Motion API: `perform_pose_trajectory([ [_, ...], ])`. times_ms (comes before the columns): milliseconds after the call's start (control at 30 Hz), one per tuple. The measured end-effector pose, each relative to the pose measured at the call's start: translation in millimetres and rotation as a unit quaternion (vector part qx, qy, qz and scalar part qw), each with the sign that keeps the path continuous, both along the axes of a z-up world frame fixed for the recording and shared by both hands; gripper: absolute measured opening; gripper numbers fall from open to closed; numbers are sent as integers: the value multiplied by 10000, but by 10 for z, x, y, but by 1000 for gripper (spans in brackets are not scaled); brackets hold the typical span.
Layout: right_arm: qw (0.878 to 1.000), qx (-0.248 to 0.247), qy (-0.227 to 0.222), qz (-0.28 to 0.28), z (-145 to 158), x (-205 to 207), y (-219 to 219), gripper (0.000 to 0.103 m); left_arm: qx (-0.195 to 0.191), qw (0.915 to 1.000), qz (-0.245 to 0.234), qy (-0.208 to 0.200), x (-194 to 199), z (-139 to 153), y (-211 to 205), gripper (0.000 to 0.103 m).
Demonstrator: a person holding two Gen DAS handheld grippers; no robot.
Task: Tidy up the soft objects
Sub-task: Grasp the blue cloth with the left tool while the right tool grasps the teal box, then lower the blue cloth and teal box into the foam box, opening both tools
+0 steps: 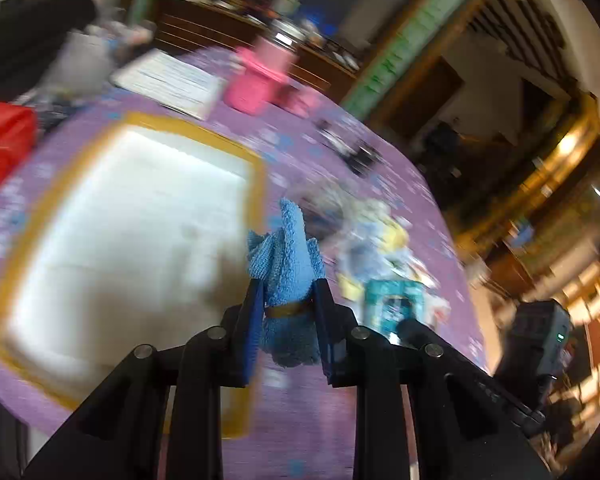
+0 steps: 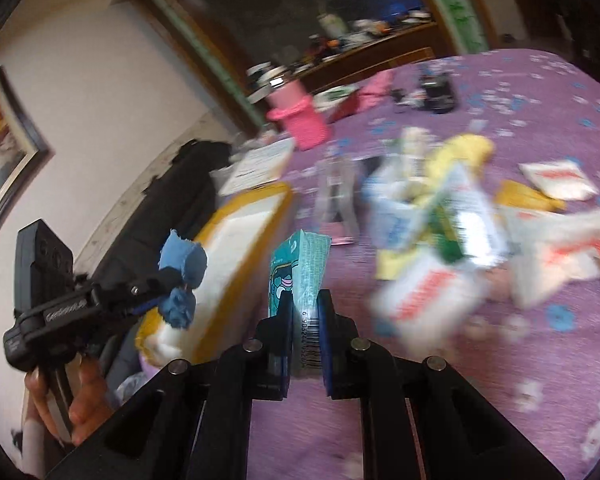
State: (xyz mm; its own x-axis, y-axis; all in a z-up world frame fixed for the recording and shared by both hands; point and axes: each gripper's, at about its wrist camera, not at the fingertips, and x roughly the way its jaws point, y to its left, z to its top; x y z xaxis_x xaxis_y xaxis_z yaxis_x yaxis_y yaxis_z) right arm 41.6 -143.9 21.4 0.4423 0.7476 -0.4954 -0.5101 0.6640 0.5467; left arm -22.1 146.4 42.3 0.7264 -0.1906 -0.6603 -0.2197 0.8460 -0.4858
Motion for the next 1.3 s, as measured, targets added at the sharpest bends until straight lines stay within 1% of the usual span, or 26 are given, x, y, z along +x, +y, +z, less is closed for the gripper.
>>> perform_pose_trajectory([
  [100, 9994, 36, -42, 348, 97, 17, 283, 11, 15, 9992, 393, -50, -116, 24, 320, 22],
  [167, 9985, 62, -99, 529, 180, 40, 481, 11, 12, 9981, 611, -74, -138, 0, 502, 22],
  [233, 9970, 114, -127, 754, 249, 69, 710, 11, 10, 9970, 776, -10, -109, -64, 652, 22],
  [300, 9959, 64, -117, 893, 251, 107, 915, 11, -18, 9966, 827, 29, -57, -143, 757, 22],
  [367, 9951, 24, -121, 984, 250, 146, 1101, 11, 42, 9959, 900, 110, 4, -218, 836, 22],
  [467, 9946, -114, -73, 1027, 243, 218, 1426, 11, 26, 9958, 886, 225, 123, -335, 938, 22],
  [533, 9942, -268, -107, 1035, 220, 300, 1640, 11, 137, 9951, 891, 401, 188, -395, 951, 22],
  [567, 9942, -337, -99, 1018, 204, 357, 1726, 11, 264, 9941, 925, 502, 229, -445, 944, 22],
  [667, 9925, -465, 69, 1129, 142, 480, 1963, 11, 432, 9931, 885, 632, 257, -529, 923, 22],
  [733, 9912, -630, 56, 1160, 126, 522, 2105, 13, 522, 9922, 900, 690, 267, -564, 942, 22],
  [800, 9903, -738, 65, 1177, 117, 563, 2219, 17, 509, 9928, 834, 697, 272, -594, 945, 26],
  [833, 9893, -785, 120, 1224, 90, 587, 2264, 21, 468, 9930, 798, 729, 273, -603, 955, 33],
  [867, 9881, -863, 180, 1258, 59, 611, 2308, 34, 351, 9936, 759, 763, 267, -621, 972, 34],
  [900, 9872, -924, 226, 1281, 36, 623, 2362, 37, 265, 9943, 718, 739, 257, -614, 978, 34],
  [933, 9870, -917, 214, 1305, 38, 619, 2390, 44, 212, 9949, 714, 682, 238, -597, 978, 36],
  [1000, 9882, -877, 54, 1256, 124, 580, 2372, 62, 170, 9949, 857, 496, 158, -537, 988, 41],
  [1033, 9892, -837, -63, 1200, 171, 549, 2330, 66, 149, 9948, 917, 429, 120, -509, 994, 43],
  [1067, 9906, -769, -197, 1117, 216, 507, 2252, 70, 122, 9946, 981, 319, 60, -457, 985, 43],
  [1133, 9925, -602, -370, 1001, 312, 425, 2108, 72, 141, 9944, 1025, 197, -4, -382, 943, 44],
  [1167, 9931, -516, -387, 980, 345, 389, 2029, 73, 173, 9945, 1022, 156, -30, -343, 896, 47],
  [1200, 9933, -461, -389, 981, 355, 360, 1965, 73, 187, 9947, 1004, 118, -44, -315, 840, 49],
  [1233, 9937, -398, -403, 971, 370, 327, 1879, 75, 179, 9953, 951, 88, -51, -294, 765, 54],
  [1267, 9941, -364, -438, 928, 371, 297, 1790, 79, 171, 9961, 866, 69, -48, -284, 697, 55],
  [1300, 9947, -362, -494, 823, 363, 260, 1687, 80, 173, 9973, 705, 65, -40, -273, 583, 55],
])
